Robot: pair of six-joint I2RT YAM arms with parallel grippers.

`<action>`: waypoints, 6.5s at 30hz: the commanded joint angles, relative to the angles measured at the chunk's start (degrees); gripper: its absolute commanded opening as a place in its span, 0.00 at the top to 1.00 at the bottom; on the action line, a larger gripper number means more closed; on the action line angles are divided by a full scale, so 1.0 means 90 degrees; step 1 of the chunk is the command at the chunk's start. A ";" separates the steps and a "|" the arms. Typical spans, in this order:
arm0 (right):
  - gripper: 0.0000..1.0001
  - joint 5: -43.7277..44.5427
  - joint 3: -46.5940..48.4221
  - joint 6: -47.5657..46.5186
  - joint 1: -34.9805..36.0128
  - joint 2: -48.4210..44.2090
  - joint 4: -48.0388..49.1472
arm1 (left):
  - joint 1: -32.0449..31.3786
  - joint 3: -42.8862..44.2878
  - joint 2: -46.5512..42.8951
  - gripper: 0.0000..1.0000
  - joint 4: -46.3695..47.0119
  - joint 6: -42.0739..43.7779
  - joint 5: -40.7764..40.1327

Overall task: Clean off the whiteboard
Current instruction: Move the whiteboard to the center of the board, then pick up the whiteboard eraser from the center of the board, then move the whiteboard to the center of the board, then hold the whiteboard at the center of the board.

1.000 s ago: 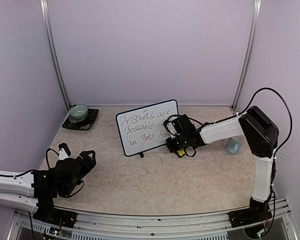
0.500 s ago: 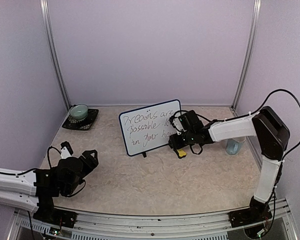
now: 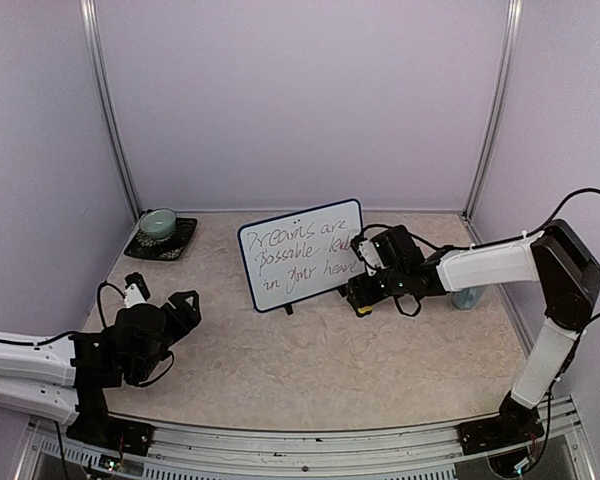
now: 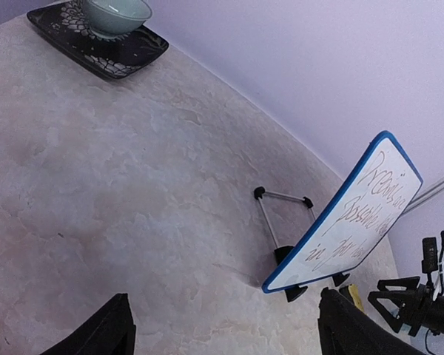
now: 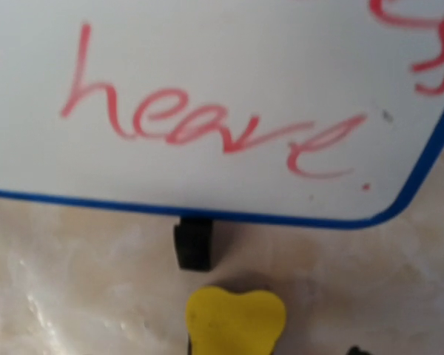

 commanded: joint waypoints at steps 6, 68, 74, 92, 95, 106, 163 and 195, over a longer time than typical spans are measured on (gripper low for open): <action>0.32 -0.0072 -0.0025 -0.0001 -0.0035 0.0306 0.0032 | 0.0634 0.0334 -0.0070 0.16 0.0401 0.0813 0.0683; 0.77 -0.0749 0.1048 -0.0036 0.0238 -0.0006 0.0206 | 0.4659 0.1937 0.1934 0.01 0.2305 0.3015 0.7753; 0.78 -0.0696 0.1654 -0.0137 0.0528 0.0213 0.0298 | 0.4608 0.2630 0.3289 0.02 0.3995 0.2975 0.9022; 0.81 -0.0938 0.1976 -0.0322 0.0790 0.0181 0.0547 | 0.4503 0.3665 0.5130 0.41 0.5295 0.3282 1.0283; 0.81 -0.0916 0.1920 -0.0312 0.0795 0.0118 0.0561 | 0.4422 0.3688 0.5162 0.47 0.5131 0.3483 1.0254; 0.81 -0.0927 0.1854 -0.0303 0.0798 0.0016 0.0540 | 0.4356 0.3835 0.5401 0.52 0.4792 0.3787 1.0104; 0.81 -0.0718 0.1709 -0.0453 0.1202 -0.0390 0.0196 | 0.2429 0.3277 0.1734 0.33 0.1332 0.2871 0.5193; 0.81 -0.0322 0.2233 -0.0247 0.1205 -0.0664 -0.0871 | 0.2078 0.6116 0.1402 0.01 -0.1498 0.1821 0.4585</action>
